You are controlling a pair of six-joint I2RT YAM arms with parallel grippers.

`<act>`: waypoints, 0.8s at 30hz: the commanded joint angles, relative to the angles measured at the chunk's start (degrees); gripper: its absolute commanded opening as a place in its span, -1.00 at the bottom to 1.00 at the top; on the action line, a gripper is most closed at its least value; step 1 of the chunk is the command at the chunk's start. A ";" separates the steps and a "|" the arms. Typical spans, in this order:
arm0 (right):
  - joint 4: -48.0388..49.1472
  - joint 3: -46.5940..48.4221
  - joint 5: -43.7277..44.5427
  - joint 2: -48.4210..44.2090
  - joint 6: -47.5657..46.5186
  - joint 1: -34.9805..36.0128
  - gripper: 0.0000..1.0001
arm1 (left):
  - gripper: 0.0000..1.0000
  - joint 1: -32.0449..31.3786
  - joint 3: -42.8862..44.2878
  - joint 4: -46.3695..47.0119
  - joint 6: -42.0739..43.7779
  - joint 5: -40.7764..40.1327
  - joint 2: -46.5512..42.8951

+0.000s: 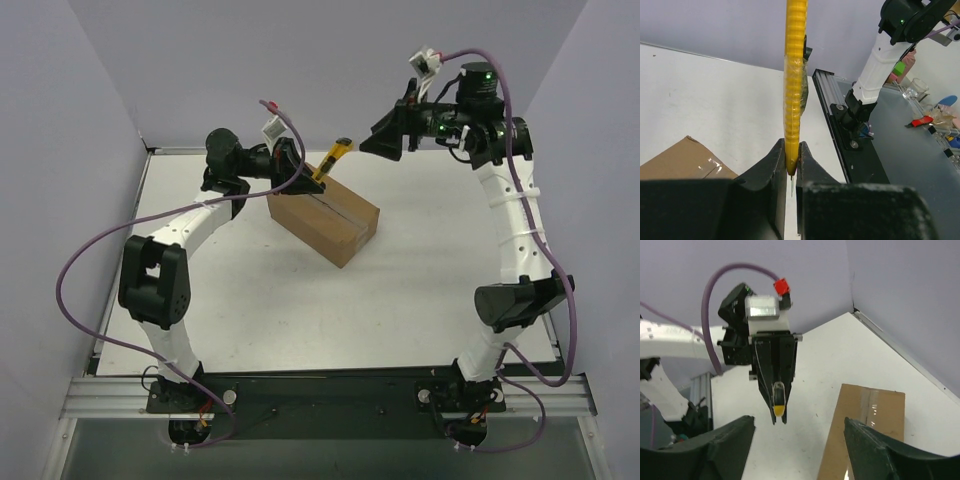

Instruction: Unpack the express box

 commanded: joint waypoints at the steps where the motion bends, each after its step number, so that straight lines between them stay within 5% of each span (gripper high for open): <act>1: -21.01 -0.29 19.00 -3.39 -27.05 6.25 0.34 | -1.00 0.81 2.15 4.25 0.13 1.30 0.15; 4: -8.50 -9.60 40.87 -10.60 -26.00 10.22 0.36 | -1.00 2.39 1.26 -0.39 2.50 -1.25 -1.87; 5: 0.51 -12.85 43.65 -12.00 -19.37 9.79 0.45 | -1.00 2.92 1.53 -4.50 8.51 -4.48 -2.74; 7: 5.50 -11.75 43.42 -12.46 -17.11 8.30 0.44 | -1.00 3.71 7.11 -29.31 20.89 -10.10 -5.28; 8: 5.96 -9.48 44.11 -11.94 -17.19 8.37 0.44 | -1.00 3.63 10.11 -49.17 36.28 -16.49 -5.82; 9: 6.31 -8.15 44.55 -11.06 -17.54 8.46 0.47 | -1.00 3.45 13.19 -53.98 41.13 -18.55 -5.91; 12: 9.99 -5.16 43.52 -9.48 -20.78 9.25 1.00 | -1.00 4.94 17.87 -58.06 44.52 -22.60 -6.18; 14: 14.12 -2.00 41.49 -7.64 -21.15 9.34 1.00 | -1.00 6.52 20.93 -61.21 46.79 -22.53 -5.83; 16: 7.52 14.98 32.13 0.16 -18.08 8.82 0.98 | -1.00 7.66 23.14 -62.98 48.29 -17.02 -4.26; 18: 0.28 28.55 23.68 8.68 -17.55 9.16 0.70 | -1.00 9.68 24.47 -61.77 46.20 -12.71 -3.11; 20: -1.07 24.87 19.53 6.98 -17.63 9.60 0.61 | -1.00 10.48 24.73 -60.44 43.99 -9.08 -2.49; 22: -1.24 8.58 19.33 -0.83 -24.53 11.97 0.63 | -1.00 10.48 24.56 -61.93 47.13 -9.78 -3.45; 24: -3.95 2.87 19.25 -4.88 -27.73 13.99 0.65 | -1.00 10.48 23.07 -63.95 49.34 -9.35 -4.76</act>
